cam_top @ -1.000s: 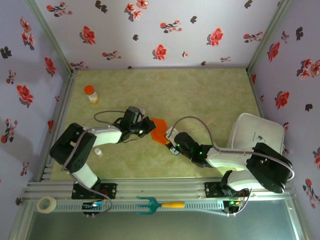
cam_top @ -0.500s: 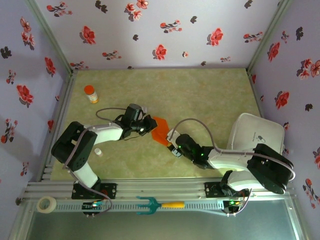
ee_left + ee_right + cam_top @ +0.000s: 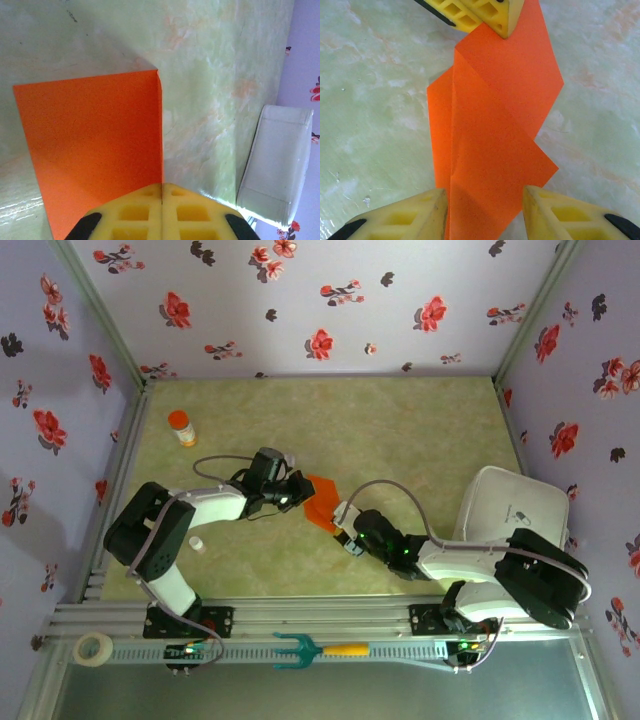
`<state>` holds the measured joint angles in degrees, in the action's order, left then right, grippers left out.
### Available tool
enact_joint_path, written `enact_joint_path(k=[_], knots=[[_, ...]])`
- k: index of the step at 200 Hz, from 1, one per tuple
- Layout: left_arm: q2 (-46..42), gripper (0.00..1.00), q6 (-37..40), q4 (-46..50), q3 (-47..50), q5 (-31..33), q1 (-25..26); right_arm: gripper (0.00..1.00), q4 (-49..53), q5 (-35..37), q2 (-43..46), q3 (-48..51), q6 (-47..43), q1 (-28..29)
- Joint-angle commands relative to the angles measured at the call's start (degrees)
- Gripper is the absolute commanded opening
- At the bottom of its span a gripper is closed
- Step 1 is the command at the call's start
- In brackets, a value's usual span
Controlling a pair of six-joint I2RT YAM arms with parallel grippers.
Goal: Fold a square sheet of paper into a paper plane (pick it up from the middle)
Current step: Fourth fold the wing at the center of the table.
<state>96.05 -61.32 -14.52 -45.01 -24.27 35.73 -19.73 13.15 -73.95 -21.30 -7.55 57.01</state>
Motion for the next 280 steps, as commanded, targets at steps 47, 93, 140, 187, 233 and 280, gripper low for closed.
enact_joint_path(k=[47,93,140,187,233,280], knots=[[1.33,0.09,0.26,-0.49,-1.33,-1.72,-0.31,0.45,-3.54,-0.97,-2.99,0.46,-1.43,0.47],[1.04,0.06,-0.03,-0.77,-0.96,-1.66,-0.31,0.44,-6.99,2.38,-6.18,-0.03,-1.84,0.87],[1.13,0.05,-0.30,-0.93,-1.05,-1.71,-0.28,0.41,-8.14,4.05,-9.10,-0.77,-2.29,1.31],[0.89,0.04,-0.47,-1.03,-0.86,-1.67,-0.30,0.34,-8.29,4.75,-9.89,-1.16,-1.69,1.61],[1.08,0.04,-0.56,-1.01,-0.94,-1.62,-0.30,0.35,-8.89,4.68,-9.22,-1.07,-0.49,1.78],[1.16,0.04,-0.60,-0.94,-0.95,-1.61,-0.28,0.36,-9.84,4.60,-9.72,-1.21,0.56,1.79]])
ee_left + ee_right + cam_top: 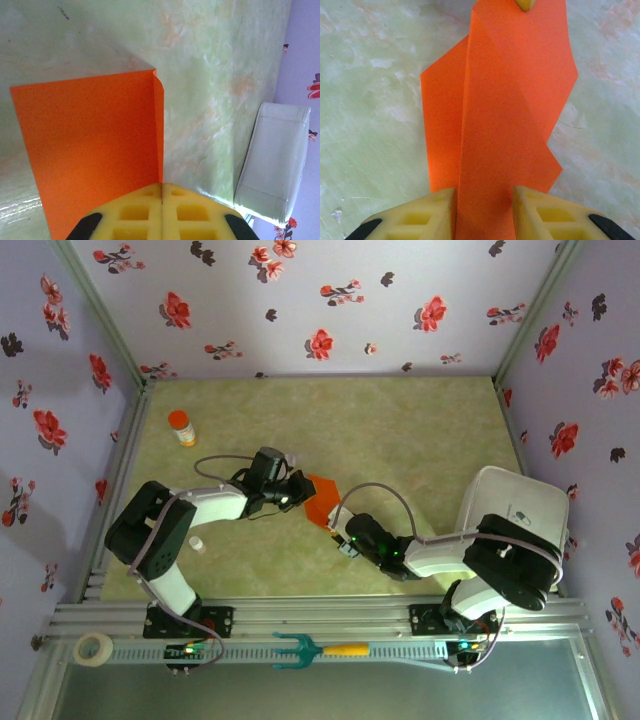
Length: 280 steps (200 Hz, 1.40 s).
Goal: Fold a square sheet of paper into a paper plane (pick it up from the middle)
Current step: Fourth fold the wing at the center of the table.
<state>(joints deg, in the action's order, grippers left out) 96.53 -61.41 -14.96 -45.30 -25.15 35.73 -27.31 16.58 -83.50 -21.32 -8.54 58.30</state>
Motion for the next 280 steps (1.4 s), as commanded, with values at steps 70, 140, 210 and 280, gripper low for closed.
enact_joint_path(k=[70,140,210,280], knots=[[0.76,0.04,-0.45,-0.12,-1.02,-0.71,-0.17,0.29,-2.00,1.22,-0.52,-1.22,2.16,0.52],[0.68,0.04,-0.45,0.17,-1.02,-0.73,-0.22,0.23,-0.99,1.70,-1.12,-1.54,3.09,0.48],[0.76,0.04,-0.40,0.37,-1.19,-0.58,-0.22,0.17,-1.22,2.03,-1.23,-1.64,4.30,0.46],[0.76,0.03,-0.51,0.46,-1.05,-0.30,-0.22,0.21,-0.79,2.05,-0.81,-1.30,5.98,0.41]])
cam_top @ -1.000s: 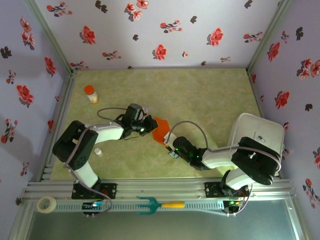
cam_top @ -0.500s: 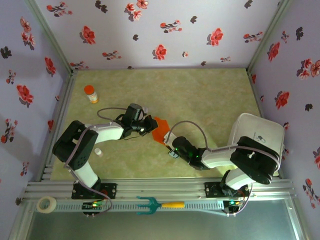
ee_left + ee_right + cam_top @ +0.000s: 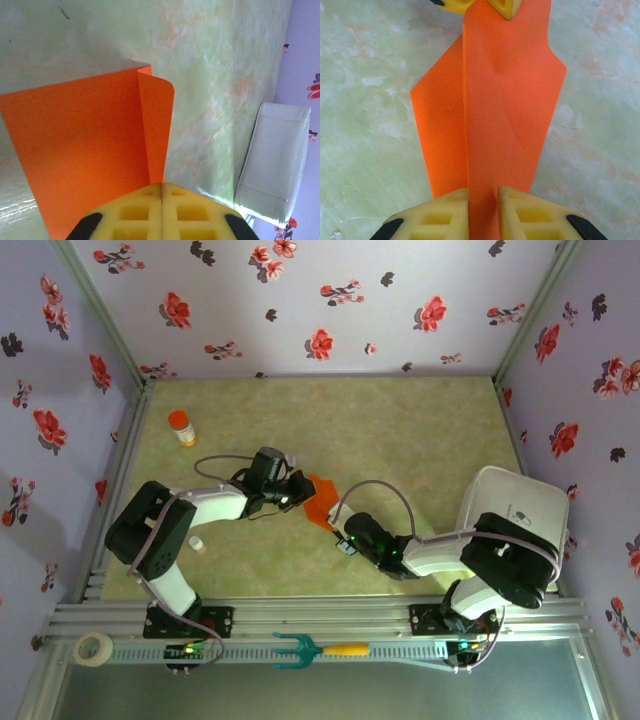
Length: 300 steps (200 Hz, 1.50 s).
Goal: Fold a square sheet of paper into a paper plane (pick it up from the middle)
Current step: Fourth fold the wing at the center of the table.
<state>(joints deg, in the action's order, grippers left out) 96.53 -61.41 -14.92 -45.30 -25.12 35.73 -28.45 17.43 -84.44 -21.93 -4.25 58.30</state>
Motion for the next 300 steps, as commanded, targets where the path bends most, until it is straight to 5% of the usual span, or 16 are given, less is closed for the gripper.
enact_joint_path(k=[1,124,173,300], knots=[[0.76,0.03,-0.49,0.42,-1.03,-0.34,-0.17,0.21,0.33,1.20,0.10,-0.67,1.74,0.41],[0.85,0.03,-0.41,0.70,-1.15,-0.12,-0.21,0.14,1.05,0.80,0.52,-0.58,2.84,0.41],[0.77,0.03,-0.43,0.77,-0.95,0.07,-0.20,0.22,1.87,0.74,1.19,-0.91,3.28,0.48],[0.76,0.02,-0.56,0.64,-0.69,0.08,-0.22,0.22,1.55,0.15,1.29,-0.95,3.64,0.41]])
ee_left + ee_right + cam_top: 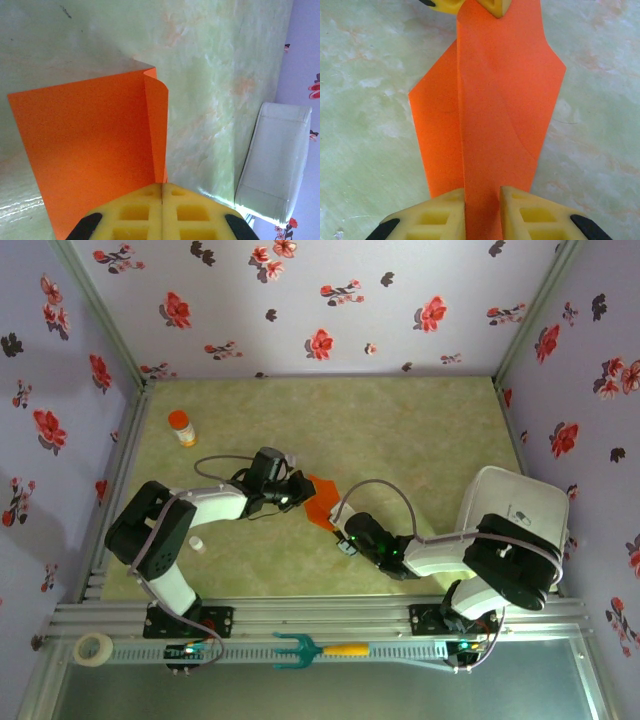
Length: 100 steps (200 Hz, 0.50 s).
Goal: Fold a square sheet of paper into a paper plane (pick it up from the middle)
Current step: Fourth fold the wing at the center of the table.
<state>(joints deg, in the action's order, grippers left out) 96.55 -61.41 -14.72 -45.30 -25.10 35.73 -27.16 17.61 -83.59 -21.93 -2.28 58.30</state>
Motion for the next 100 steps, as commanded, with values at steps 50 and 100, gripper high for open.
enact_joint_path(k=[50,100], knots=[[0.76,0.03,-0.64,0.46,-0.60,0.17,-0.22,0.18,0.38,-0.23,0.43,-1.04,1.83,0.43],[-0.58,0.27,-0.51,1.67,-0.59,1.69,-0.21,0.12,-0.17,-1.91,-2.01,-1.45,4.92,0.18]])
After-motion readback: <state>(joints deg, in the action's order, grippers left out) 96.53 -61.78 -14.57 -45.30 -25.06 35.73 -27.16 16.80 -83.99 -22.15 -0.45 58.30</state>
